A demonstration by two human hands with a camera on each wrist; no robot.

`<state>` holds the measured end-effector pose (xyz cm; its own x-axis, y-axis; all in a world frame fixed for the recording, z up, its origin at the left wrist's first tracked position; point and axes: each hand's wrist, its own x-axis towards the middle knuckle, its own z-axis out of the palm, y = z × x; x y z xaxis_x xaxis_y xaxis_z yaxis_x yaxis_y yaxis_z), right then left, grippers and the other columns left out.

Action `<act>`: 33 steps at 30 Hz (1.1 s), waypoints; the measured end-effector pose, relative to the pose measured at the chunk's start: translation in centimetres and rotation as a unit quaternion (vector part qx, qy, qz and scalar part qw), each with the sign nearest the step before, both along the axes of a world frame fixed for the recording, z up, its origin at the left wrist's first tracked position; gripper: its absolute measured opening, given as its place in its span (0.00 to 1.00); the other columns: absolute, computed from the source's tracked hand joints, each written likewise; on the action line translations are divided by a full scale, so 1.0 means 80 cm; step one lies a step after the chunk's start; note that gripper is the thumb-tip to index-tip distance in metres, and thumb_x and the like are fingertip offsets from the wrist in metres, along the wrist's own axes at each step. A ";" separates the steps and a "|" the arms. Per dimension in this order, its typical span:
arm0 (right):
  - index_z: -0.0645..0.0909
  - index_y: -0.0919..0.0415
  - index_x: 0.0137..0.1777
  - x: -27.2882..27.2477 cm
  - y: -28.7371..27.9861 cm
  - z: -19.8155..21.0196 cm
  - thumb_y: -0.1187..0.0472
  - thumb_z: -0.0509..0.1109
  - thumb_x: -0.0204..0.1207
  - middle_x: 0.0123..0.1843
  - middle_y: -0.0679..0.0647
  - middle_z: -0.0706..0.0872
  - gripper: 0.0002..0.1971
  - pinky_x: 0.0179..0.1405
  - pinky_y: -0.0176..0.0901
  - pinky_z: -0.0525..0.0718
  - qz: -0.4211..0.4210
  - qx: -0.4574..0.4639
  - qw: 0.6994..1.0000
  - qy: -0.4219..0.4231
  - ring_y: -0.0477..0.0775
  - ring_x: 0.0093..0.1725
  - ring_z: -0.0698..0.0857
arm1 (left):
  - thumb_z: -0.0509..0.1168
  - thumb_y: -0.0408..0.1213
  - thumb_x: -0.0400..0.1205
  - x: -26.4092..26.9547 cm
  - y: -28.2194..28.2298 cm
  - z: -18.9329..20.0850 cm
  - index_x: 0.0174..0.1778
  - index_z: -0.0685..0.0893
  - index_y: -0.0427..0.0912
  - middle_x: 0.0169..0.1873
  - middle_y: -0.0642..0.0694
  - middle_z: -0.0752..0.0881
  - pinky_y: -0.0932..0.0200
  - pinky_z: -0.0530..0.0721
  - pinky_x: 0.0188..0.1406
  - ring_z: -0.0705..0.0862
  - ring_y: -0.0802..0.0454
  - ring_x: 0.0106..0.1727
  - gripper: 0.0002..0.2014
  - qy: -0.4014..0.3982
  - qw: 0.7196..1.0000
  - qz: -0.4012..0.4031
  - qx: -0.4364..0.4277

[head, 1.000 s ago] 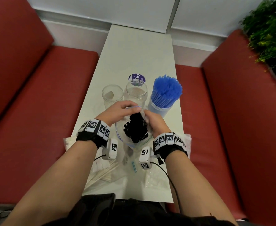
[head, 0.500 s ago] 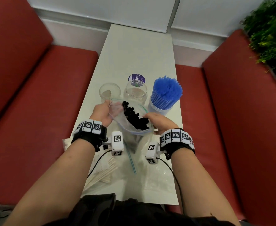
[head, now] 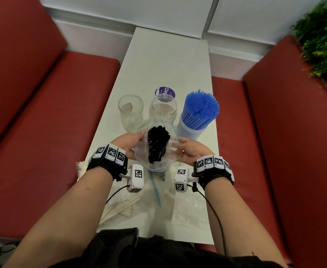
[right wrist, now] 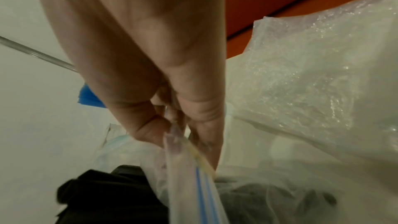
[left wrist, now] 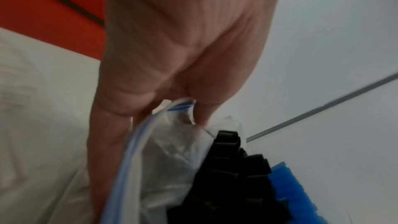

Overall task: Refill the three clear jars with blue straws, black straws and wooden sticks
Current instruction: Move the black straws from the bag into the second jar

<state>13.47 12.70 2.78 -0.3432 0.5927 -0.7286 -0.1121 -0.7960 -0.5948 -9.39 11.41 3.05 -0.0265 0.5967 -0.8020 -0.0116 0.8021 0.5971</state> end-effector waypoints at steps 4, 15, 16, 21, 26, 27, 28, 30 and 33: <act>0.84 0.56 0.62 -0.004 -0.003 -0.015 0.82 0.51 0.84 0.54 0.60 0.84 0.26 0.53 0.65 0.86 -0.062 -0.056 0.996 -0.028 0.63 0.53 0.85 | 0.58 0.42 0.91 0.003 -0.008 -0.005 0.73 0.74 0.32 0.65 0.34 0.81 0.36 0.87 0.54 0.83 0.34 0.67 0.19 -0.057 0.991 0.121 0.006; 0.81 0.58 0.74 -0.028 -0.005 -0.053 0.44 0.62 0.88 0.67 0.60 0.88 0.23 0.75 0.62 0.79 -0.019 0.070 0.993 -0.095 0.63 0.68 0.86 | 0.60 0.33 0.84 0.007 -0.020 -0.006 0.61 0.87 0.49 0.49 0.43 0.91 0.47 0.92 0.41 0.90 0.48 0.42 0.15 0.034 0.985 -0.099 0.135; 0.82 0.57 0.73 -0.027 -0.004 -0.054 0.40 0.63 0.87 0.67 0.60 0.88 0.25 0.75 0.62 0.79 0.002 0.078 0.989 -0.122 0.63 0.68 0.86 | 0.63 0.33 0.83 0.007 -0.019 -0.007 0.60 0.88 0.46 0.49 0.42 0.91 0.47 0.91 0.41 0.91 0.48 0.40 0.14 0.015 0.988 -0.088 0.125; 0.89 0.55 0.46 -0.024 0.000 -0.064 0.33 0.65 0.81 0.58 0.60 0.91 0.25 0.71 0.61 0.83 0.012 0.080 0.969 -0.233 0.63 0.60 0.89 | 0.65 0.43 0.87 0.003 -0.016 -0.012 0.59 0.87 0.32 0.47 0.36 0.89 0.43 0.92 0.46 0.90 0.42 0.43 0.17 0.013 0.989 -0.078 0.124; 0.84 0.61 0.60 -0.027 -0.014 -0.078 0.50 0.65 0.86 0.59 0.66 0.89 0.15 0.68 0.62 0.84 -0.018 0.154 0.956 -0.250 0.67 0.60 0.88 | 0.60 0.36 0.90 -0.003 -0.015 -0.037 0.58 0.82 0.24 0.49 0.33 0.80 0.48 0.88 0.41 0.83 0.41 0.38 0.15 0.052 0.992 0.023 0.110; 0.81 0.60 0.65 -0.026 -0.019 -0.081 0.54 0.65 0.86 0.57 0.66 0.89 0.13 0.64 0.59 0.85 -0.027 0.175 0.952 -0.250 0.65 0.55 0.88 | 0.60 0.31 0.90 -0.003 -0.016 -0.041 0.56 0.82 0.27 0.49 0.33 0.81 0.52 0.89 0.35 0.83 0.43 0.38 0.10 0.040 0.992 0.044 0.107; 0.78 0.58 0.68 -0.023 -0.025 -0.083 0.57 0.64 0.86 0.51 0.65 0.88 0.13 0.54 0.55 0.86 -0.036 0.190 0.951 -0.243 0.62 0.47 0.87 | 0.58 0.25 0.89 -0.003 -0.018 -0.044 0.56 0.81 0.30 0.48 0.34 0.82 0.56 0.90 0.27 0.83 0.44 0.37 0.07 0.026 0.992 0.068 0.104; 0.74 0.55 0.73 -0.018 -0.035 -0.084 0.60 0.63 0.87 0.39 0.61 0.83 0.15 0.40 0.48 0.82 -0.031 0.222 0.946 -0.233 0.56 0.35 0.81 | 0.53 0.16 0.86 -0.002 -0.022 -0.049 0.59 0.79 0.37 0.44 0.35 0.83 0.59 0.86 0.18 0.84 0.44 0.36 0.15 0.007 0.989 0.120 0.090; 0.73 0.49 0.73 -0.007 -0.045 -0.078 0.45 0.63 0.87 0.50 0.60 0.88 0.18 0.51 0.53 0.88 0.018 0.216 0.946 -0.242 0.58 0.47 0.88 | 0.49 0.13 0.84 -0.003 -0.025 -0.053 0.53 0.80 0.38 0.42 0.35 0.83 0.60 0.84 0.15 0.82 0.44 0.33 0.20 0.017 0.985 0.149 0.081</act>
<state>12.91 9.09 -3.45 -0.0581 0.8651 -0.4983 0.2788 -0.4652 -0.8402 -9.59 9.43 -1.18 -0.2450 0.6783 -0.6928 -0.2112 0.6601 0.7209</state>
